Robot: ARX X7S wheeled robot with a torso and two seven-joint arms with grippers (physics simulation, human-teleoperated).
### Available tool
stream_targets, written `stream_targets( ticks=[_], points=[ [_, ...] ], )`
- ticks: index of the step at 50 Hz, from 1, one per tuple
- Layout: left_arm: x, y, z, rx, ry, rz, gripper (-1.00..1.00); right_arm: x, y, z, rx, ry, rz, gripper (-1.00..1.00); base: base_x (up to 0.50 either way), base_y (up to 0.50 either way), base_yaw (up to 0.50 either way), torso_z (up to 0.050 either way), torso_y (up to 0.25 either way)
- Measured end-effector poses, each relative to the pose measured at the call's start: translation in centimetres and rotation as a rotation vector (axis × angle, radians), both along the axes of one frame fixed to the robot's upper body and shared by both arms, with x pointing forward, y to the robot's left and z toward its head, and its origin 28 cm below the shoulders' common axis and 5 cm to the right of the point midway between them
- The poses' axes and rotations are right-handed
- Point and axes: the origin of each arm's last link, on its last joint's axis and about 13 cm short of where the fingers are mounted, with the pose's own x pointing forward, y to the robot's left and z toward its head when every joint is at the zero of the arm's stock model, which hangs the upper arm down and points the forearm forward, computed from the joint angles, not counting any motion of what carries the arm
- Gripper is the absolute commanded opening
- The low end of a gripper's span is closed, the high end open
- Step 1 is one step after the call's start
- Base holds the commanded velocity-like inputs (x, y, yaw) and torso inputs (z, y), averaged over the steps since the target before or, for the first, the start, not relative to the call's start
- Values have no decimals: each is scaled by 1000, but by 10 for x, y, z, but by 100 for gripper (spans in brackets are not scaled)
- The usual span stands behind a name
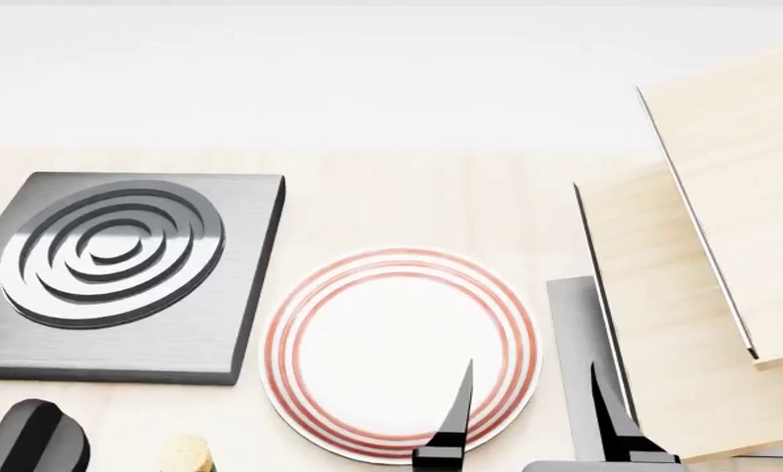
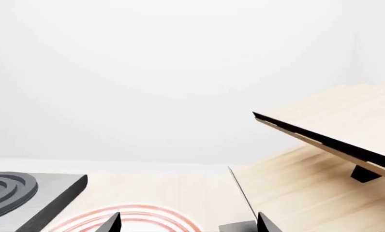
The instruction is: Pick up the akita bowl and put it on the plate.
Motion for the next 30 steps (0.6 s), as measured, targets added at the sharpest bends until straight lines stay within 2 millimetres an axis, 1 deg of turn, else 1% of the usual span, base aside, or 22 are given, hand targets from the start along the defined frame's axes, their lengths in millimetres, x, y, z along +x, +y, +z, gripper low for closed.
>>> stream_targets(
  ticks=[4, 10, 30],
  points=[
    [-1, -3, 2, 11, -39, -15, -100, 0, 0, -1, 1, 2, 0, 100, 0, 0, 0, -2, 0],
    [-3, -7, 10, 6, -141, -32, -100, 0, 0, -1, 2, 4, -1, 100, 0, 0, 0, 0, 0],
    [-9, -9, 35, 49, -448, -70, -100, 1, 0, -3, 2, 12, -1, 100, 0, 0, 0, 0, 0]
  ],
)
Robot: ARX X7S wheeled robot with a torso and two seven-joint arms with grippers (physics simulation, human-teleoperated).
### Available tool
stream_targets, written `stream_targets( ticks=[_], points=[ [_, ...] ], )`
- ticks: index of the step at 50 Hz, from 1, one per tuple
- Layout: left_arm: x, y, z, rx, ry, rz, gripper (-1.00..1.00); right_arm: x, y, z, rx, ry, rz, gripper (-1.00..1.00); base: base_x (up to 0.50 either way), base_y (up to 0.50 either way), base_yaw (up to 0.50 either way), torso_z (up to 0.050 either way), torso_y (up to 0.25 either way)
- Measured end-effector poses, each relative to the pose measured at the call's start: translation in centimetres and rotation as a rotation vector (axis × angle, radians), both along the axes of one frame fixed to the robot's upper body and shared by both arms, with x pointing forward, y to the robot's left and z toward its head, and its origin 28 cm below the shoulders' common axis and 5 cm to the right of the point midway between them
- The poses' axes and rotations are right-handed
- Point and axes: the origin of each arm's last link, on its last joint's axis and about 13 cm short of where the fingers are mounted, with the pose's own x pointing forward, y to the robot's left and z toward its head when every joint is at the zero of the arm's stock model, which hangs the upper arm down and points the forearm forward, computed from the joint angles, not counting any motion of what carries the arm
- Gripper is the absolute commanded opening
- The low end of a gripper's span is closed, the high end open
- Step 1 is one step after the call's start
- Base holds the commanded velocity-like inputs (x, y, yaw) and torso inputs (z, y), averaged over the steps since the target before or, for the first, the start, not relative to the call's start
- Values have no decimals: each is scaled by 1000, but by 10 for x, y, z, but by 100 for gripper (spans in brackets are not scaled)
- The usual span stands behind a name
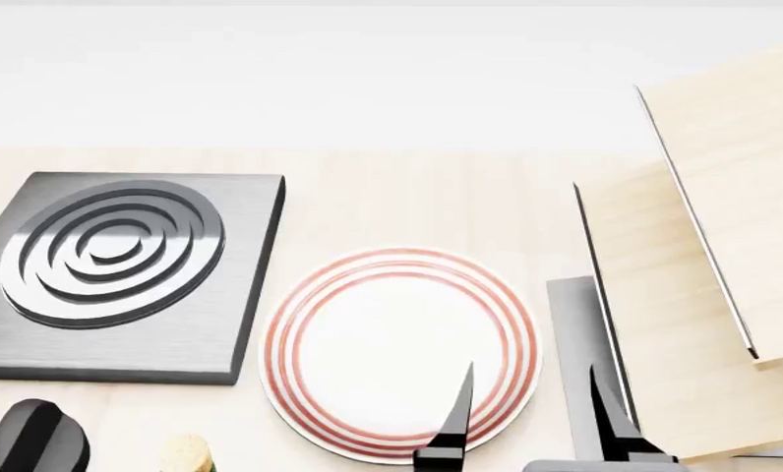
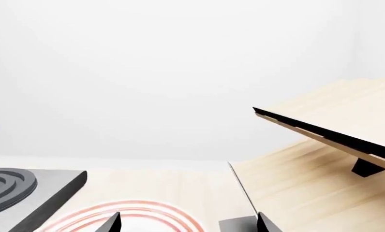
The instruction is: Pick up the akita bowl and put it on the plate.
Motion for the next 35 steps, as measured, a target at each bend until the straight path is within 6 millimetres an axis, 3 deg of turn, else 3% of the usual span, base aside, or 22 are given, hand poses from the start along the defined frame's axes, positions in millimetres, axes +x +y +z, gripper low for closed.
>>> stream_targets(
  ticks=[18, 35],
  points=[
    [9, 2, 19, -28, -233, -14, -100, 0, 0, -1, 1, 3, 0, 100, 0, 0, 0, 0, 0],
    [30, 2, 43, -90, -489, -18, -100, 0, 0, -1, 2, 2, 1, 100, 0, 0, 0, 0, 0]
  ],
)
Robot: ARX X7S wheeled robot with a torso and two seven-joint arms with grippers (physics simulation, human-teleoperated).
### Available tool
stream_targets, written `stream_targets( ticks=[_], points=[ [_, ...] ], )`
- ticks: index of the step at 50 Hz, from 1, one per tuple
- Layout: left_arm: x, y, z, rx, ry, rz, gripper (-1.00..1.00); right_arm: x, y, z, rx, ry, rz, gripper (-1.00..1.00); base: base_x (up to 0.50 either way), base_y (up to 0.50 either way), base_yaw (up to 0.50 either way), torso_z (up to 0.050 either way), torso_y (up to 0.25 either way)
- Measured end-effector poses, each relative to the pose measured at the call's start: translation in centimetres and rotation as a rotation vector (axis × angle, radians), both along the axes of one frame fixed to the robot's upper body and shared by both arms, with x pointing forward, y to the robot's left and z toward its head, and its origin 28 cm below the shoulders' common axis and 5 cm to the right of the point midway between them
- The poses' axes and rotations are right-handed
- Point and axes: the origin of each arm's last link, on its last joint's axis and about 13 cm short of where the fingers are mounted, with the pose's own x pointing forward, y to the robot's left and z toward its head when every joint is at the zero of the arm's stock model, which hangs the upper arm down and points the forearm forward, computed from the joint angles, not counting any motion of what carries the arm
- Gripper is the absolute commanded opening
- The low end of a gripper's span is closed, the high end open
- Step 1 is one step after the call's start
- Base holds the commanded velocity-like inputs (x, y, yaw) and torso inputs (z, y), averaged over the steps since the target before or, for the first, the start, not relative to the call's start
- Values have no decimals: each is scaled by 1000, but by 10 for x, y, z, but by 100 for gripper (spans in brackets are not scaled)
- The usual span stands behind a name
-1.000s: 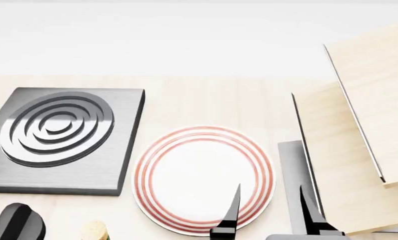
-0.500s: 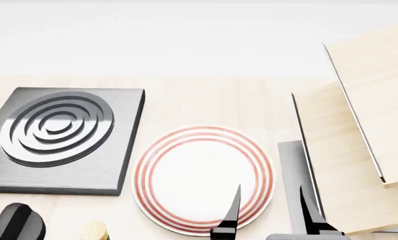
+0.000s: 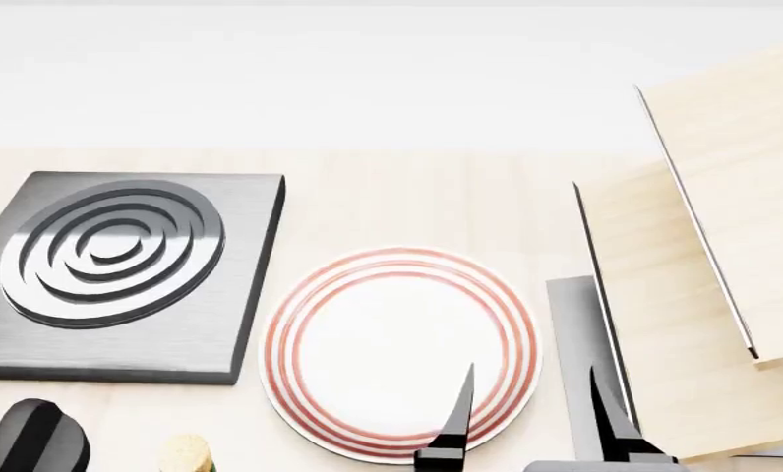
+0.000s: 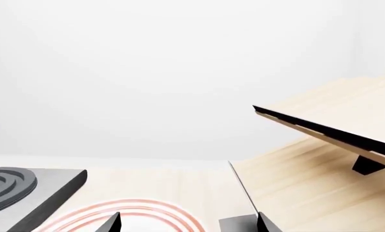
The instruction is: Pick up the akita bowl and put it on the plate.
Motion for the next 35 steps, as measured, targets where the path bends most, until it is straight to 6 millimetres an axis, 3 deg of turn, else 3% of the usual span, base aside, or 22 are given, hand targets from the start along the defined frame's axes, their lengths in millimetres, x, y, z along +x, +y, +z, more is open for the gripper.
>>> stream_targets(
  ticks=[20, 35],
  points=[
    [17, -2, 25, -55, -215, -29, -100, 0, 0, 1, 1, 0, 1, 100, 0, 0, 0, 0, 0],
    [34, -14, 36, -144, -273, -113, -100, 1, 0, 0, -3, 2, 2, 100, 0, 0, 0, 0, 0]
  ],
)
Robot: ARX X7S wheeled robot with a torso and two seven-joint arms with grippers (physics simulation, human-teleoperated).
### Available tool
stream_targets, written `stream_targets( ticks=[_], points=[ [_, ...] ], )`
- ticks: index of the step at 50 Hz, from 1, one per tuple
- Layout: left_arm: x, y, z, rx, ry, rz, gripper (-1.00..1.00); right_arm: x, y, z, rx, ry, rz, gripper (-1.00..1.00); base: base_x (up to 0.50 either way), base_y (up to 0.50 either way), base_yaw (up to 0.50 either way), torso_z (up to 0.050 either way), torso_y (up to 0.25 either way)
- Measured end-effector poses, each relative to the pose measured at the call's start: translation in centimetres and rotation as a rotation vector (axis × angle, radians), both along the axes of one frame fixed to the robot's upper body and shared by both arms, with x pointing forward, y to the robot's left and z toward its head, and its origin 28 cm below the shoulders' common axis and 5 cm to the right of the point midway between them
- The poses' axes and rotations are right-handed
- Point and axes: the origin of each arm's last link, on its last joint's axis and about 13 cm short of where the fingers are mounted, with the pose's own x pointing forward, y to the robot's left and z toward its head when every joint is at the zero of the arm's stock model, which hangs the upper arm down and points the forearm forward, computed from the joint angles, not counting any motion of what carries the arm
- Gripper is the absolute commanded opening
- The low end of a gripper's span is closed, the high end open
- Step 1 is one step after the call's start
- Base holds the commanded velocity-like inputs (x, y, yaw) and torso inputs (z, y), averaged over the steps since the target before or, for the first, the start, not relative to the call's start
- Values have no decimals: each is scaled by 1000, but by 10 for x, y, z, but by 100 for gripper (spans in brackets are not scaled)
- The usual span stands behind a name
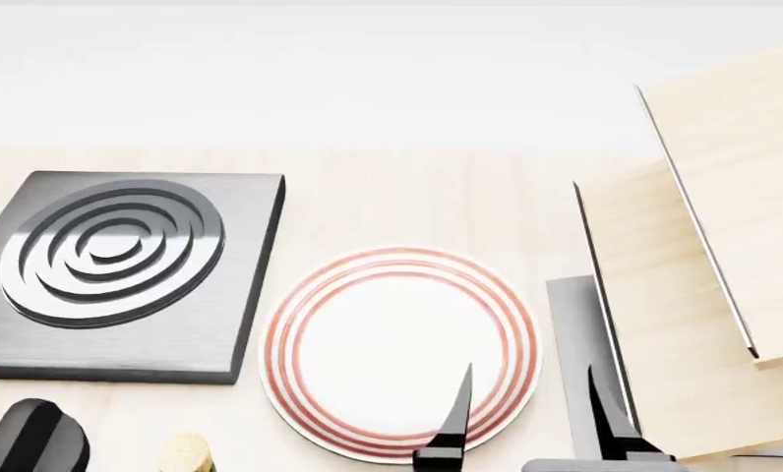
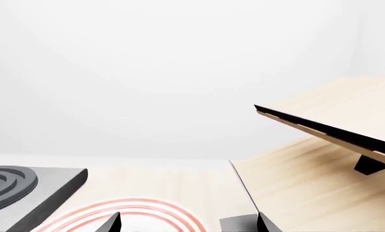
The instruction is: Pick up the akita bowl and put it on the plate.
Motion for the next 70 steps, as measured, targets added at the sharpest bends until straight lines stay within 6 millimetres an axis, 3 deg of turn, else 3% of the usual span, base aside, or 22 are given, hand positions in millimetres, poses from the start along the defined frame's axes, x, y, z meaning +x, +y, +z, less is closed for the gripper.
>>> stream_targets(
  ticks=[31, 53, 70],
  points=[
    [60, -25, 31, -185, 20, -176, -100, 1, 0, -6, -1, 16, 1, 100, 0, 0, 0, 0, 1],
    [102, -57, 37, -356, 290, -411, -100, 3, -1, -8, 5, 27, 3, 100, 0, 0, 0, 0, 0],
    [132, -80, 33, -312, 511, -444, -100, 4, -2, -11, 12, 35, -2, 100, 0, 0, 0, 0, 1]
  ],
)
